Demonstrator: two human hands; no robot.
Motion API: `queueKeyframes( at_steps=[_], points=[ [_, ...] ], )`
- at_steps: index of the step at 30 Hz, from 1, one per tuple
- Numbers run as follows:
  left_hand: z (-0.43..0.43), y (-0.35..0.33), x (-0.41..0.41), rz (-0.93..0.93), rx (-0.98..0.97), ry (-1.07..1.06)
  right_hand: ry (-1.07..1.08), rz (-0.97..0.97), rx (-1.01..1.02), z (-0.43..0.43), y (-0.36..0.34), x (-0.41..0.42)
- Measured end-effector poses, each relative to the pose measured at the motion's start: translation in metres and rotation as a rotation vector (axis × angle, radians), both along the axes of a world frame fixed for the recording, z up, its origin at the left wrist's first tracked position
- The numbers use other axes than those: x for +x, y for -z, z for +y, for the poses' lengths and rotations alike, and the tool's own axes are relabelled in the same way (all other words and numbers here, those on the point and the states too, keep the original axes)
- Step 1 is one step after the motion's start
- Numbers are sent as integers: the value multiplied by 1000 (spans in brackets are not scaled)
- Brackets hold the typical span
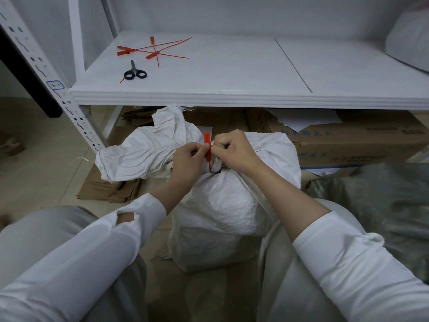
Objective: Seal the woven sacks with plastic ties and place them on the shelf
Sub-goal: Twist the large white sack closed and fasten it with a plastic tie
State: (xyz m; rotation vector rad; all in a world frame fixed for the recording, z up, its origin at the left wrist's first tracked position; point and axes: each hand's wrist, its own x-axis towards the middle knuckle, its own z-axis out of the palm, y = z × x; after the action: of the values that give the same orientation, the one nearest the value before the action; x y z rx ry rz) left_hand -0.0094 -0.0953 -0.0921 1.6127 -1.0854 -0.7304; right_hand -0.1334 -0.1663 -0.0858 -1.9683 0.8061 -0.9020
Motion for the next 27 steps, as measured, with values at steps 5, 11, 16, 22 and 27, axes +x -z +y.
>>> queueKeyframes(
  at_steps=[5, 11, 16, 22, 27],
  points=[
    [0, 0, 0, 16, 0, 5, 1, -5, 3, 1, 0, 1],
    [-1, 2, 0, -10, -6, -6, 17, 35, -21, 0, 2, 3],
    [0, 4, -1, -44, -14, -27, 18, 85, -62, 1, 3, 4],
    [0, 5, -1, -42, -14, -35, 13, 127, -119, 1, 2, 4],
    [0, 7, -2, -63, -20, -37, 9, 163, -134, 2, 2, 5]
  ],
)
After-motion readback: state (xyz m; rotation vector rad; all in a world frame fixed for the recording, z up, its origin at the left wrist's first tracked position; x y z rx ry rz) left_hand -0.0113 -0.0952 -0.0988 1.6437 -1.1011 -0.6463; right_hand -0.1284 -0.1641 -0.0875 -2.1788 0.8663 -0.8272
